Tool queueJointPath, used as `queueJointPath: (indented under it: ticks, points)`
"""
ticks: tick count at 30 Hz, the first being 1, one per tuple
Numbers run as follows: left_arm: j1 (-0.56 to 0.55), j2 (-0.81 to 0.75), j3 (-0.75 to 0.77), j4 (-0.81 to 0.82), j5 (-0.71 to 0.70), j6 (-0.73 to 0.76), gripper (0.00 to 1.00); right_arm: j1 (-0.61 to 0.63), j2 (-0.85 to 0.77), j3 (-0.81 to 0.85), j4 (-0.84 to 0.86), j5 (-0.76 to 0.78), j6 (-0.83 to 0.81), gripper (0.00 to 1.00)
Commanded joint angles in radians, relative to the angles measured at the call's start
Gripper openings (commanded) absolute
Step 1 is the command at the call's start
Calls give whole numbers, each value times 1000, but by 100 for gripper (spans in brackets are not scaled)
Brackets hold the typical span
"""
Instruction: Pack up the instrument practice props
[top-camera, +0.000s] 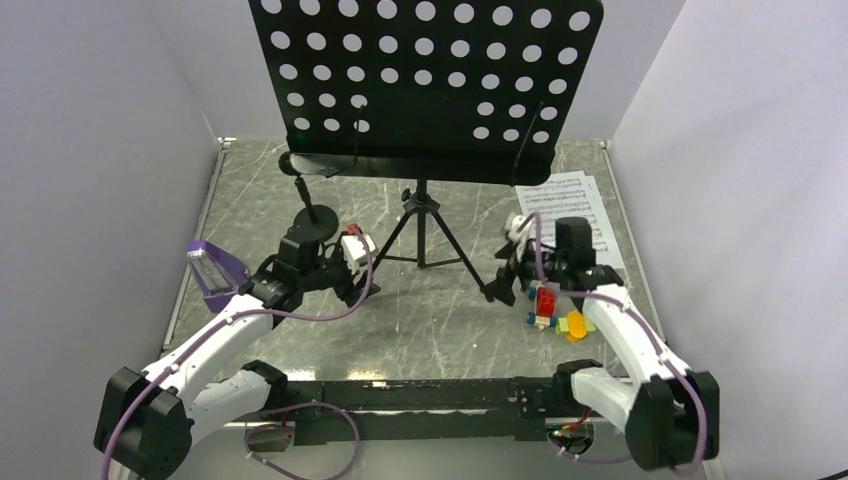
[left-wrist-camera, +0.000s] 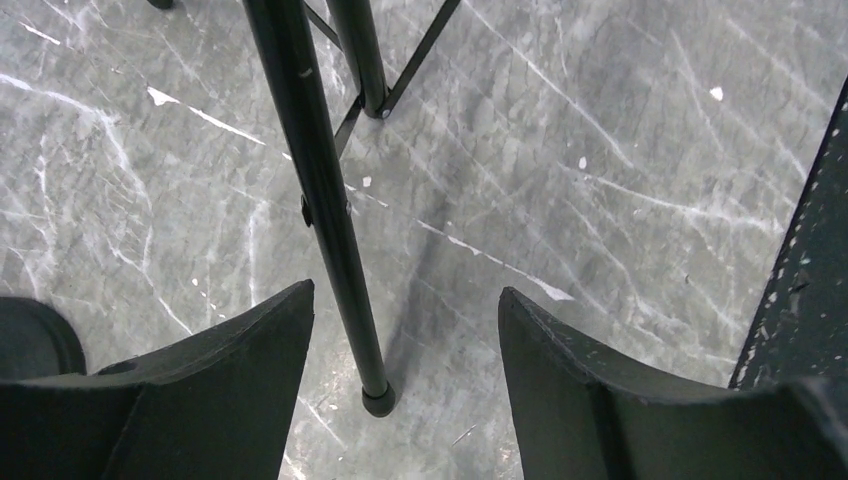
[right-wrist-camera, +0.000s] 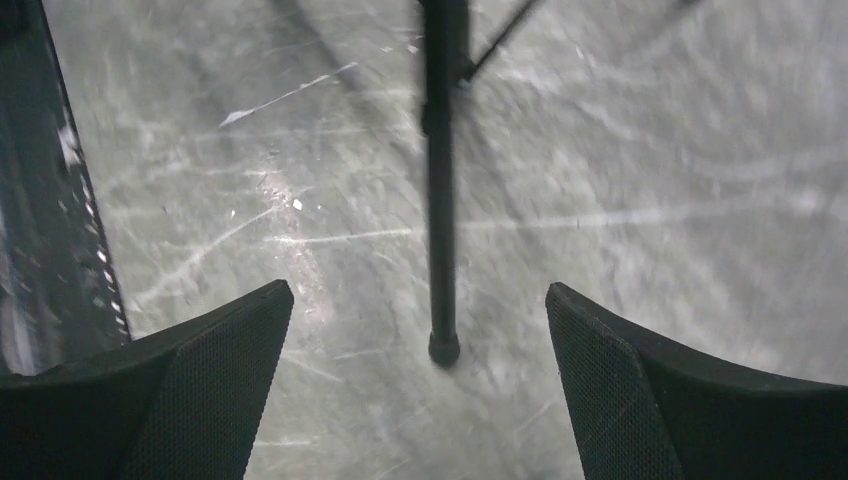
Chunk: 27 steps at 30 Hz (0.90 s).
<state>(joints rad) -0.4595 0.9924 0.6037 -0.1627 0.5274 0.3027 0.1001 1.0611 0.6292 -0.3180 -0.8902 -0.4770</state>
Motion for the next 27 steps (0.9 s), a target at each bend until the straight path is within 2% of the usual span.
queueJointPath:
  ticks: [1,7,10,14,27]
  points:
    - [4,15,-21,-6,26,141,72,135,-98,-55,38,114,-345,99]
    - [4,80,-27,-50,29,290,71,238,-22,-93,239,287,-474,98]
    - [4,99,-33,-46,48,311,71,255,40,-102,343,312,-521,98]
    - [-9,110,-42,-51,73,342,70,256,131,-56,399,336,-528,97]
    - [-218,214,-16,-12,123,437,69,203,371,81,536,382,-648,98]
